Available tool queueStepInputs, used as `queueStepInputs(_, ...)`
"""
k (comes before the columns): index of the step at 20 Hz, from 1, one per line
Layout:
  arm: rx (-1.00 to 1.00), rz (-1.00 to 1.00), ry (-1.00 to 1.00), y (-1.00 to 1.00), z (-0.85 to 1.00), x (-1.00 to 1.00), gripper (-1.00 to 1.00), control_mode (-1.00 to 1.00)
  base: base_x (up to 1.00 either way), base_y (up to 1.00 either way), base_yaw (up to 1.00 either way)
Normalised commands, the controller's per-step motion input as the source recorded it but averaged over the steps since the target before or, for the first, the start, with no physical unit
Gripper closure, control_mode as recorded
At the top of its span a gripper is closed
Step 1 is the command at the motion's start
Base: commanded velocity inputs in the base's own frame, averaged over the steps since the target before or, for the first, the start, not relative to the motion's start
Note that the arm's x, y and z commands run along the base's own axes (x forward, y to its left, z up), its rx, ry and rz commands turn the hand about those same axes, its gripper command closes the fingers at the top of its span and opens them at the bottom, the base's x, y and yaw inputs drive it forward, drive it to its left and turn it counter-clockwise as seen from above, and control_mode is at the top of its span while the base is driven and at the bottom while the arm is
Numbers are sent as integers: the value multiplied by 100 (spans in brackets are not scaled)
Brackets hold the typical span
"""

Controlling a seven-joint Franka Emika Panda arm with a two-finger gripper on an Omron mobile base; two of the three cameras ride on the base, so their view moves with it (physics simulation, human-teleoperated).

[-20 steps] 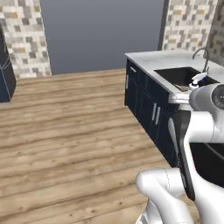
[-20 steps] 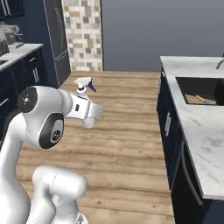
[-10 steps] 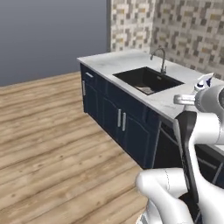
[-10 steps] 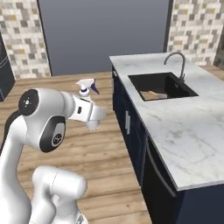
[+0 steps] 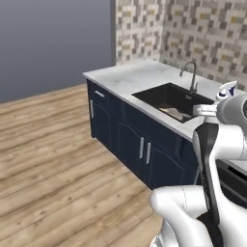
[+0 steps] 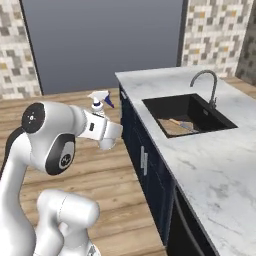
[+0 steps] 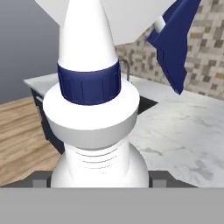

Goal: Move the cutting board and knife to the sink. Then move spray from the cabinet to the counter.

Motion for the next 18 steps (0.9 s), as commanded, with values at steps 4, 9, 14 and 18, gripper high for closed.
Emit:
queueStepInputs(4,0,0,0,0,0,0,100,100,70,34,-18)
queueStepInputs(9,0,0,0,0,0,0,100,100,48,59,7)
queueStepInputs(14,0,0,0,0,0,0,100,100,31,21,47)
queueStepInputs(18,0,0,0,0,0,0,100,100,4,23,61)
